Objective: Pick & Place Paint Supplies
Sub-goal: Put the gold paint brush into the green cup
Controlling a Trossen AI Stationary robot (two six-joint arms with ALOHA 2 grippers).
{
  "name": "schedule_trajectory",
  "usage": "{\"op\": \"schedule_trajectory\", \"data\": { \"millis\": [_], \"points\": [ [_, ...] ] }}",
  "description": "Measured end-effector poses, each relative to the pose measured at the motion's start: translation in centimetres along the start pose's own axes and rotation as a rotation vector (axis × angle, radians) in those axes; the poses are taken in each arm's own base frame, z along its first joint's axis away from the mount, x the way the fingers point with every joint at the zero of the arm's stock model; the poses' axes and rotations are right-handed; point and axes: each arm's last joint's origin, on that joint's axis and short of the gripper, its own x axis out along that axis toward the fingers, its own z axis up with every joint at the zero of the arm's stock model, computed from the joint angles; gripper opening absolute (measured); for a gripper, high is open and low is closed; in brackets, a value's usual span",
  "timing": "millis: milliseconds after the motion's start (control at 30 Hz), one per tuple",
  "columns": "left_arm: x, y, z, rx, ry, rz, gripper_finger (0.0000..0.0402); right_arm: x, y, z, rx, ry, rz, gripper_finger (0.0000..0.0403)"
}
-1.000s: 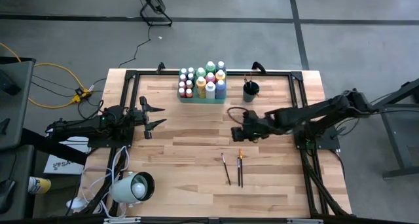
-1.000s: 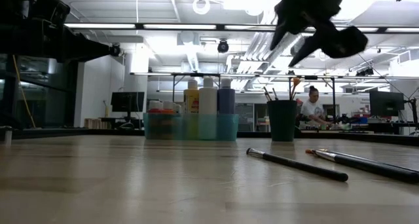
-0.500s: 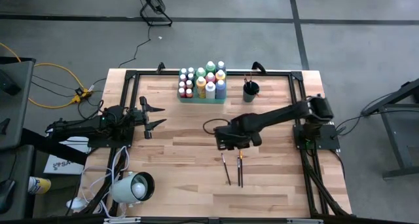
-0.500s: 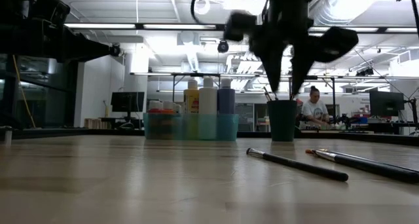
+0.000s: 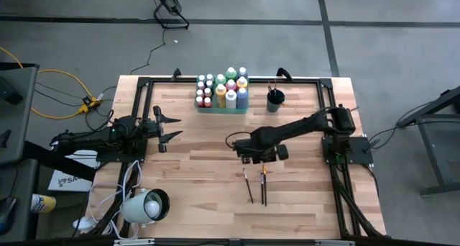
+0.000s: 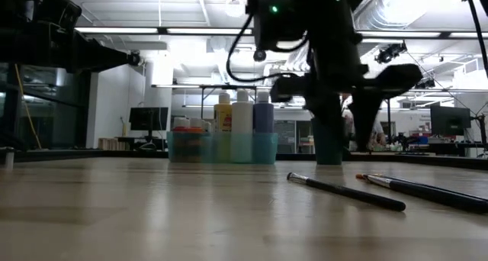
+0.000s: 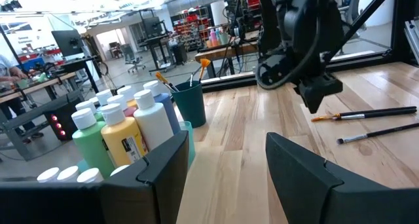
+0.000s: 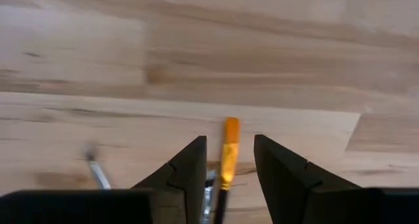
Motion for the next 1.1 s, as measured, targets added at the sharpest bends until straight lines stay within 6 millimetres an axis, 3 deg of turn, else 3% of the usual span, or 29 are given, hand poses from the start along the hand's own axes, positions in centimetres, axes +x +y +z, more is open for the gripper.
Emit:
{"op": "schedule_trajectory", "data": {
  "millis": [233,1100],
  "points": [
    [0.0,0.0,0.0,0.000,0.000,0.000,0.0198,2.1,-0.7,-0.1,0.027,0.039,-0.005,0.0121],
    [0.0,0.0,0.0,0.000,0.000,0.000,0.0198,3.8,-1.2,-0.7,0.019,0.034,0.035,0.0109]
  ]
}}
